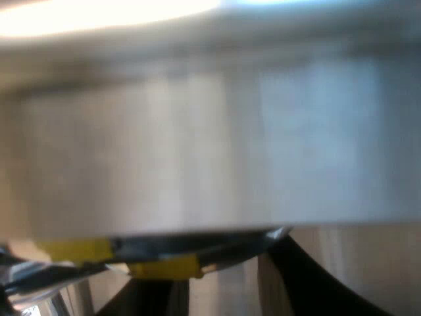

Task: Put the handle in the coffee machine

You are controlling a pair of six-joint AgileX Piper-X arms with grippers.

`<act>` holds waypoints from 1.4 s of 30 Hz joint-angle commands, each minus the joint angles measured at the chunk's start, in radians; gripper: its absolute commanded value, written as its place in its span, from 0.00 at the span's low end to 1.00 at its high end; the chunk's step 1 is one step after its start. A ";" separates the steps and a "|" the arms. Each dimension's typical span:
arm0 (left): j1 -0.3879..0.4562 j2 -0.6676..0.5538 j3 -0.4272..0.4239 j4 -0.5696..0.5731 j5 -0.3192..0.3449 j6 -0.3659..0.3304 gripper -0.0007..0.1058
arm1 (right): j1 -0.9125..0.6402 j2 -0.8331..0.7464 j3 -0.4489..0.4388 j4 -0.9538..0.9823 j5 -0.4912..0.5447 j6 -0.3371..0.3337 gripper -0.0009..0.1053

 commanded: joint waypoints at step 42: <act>-0.245 0.131 -0.125 0.122 -0.423 -0.098 0.01 | 0.002 -0.045 -0.027 -0.142 0.019 0.000 0.27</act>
